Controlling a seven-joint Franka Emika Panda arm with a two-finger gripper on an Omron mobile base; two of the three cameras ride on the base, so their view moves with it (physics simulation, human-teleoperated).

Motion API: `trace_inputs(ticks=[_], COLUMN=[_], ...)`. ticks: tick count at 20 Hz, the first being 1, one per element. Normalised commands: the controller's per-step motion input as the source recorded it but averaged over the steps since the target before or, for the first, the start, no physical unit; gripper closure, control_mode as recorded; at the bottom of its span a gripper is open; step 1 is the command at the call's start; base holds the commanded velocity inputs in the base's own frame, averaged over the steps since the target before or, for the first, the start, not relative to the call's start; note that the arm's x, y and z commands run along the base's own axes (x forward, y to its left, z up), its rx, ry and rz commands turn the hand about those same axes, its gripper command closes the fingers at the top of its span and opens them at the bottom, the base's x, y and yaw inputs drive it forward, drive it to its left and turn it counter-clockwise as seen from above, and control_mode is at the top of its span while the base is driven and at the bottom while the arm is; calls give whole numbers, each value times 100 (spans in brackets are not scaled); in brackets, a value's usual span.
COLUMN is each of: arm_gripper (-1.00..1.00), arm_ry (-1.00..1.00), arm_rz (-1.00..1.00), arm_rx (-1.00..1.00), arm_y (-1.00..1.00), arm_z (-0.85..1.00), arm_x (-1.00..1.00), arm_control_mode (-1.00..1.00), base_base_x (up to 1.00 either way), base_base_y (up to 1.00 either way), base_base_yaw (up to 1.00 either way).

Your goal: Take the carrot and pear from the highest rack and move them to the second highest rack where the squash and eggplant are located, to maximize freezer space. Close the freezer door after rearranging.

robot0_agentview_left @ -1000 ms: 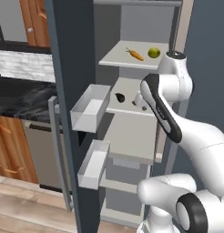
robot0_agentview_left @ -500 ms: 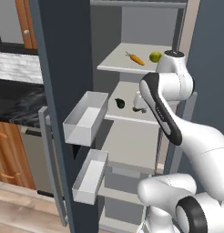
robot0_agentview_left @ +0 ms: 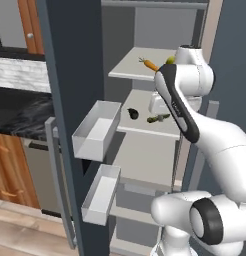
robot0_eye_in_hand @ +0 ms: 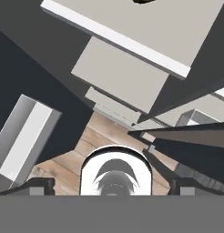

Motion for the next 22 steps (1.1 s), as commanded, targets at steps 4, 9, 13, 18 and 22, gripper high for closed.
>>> trace_inputs(ticks=[4,9,13,18,22], arm_gripper=[-100,-100,-100,-100,-100], arm_ry=[0,0,0,0,0], arm_rz=[0,0,0,0,0], arm_rx=[0,0,0,0,0], arm_y=[0,0,0,0,0], arm_z=[0,0,0,0,0], arm_x=[0,0,0,0,0], arm_control_mode=[100,100,100,100,100], base_base_x=[0,1,0,2,15], base_base_y=[36,32,30,30,37], base_base_yaw=[5,2,3,1,0])
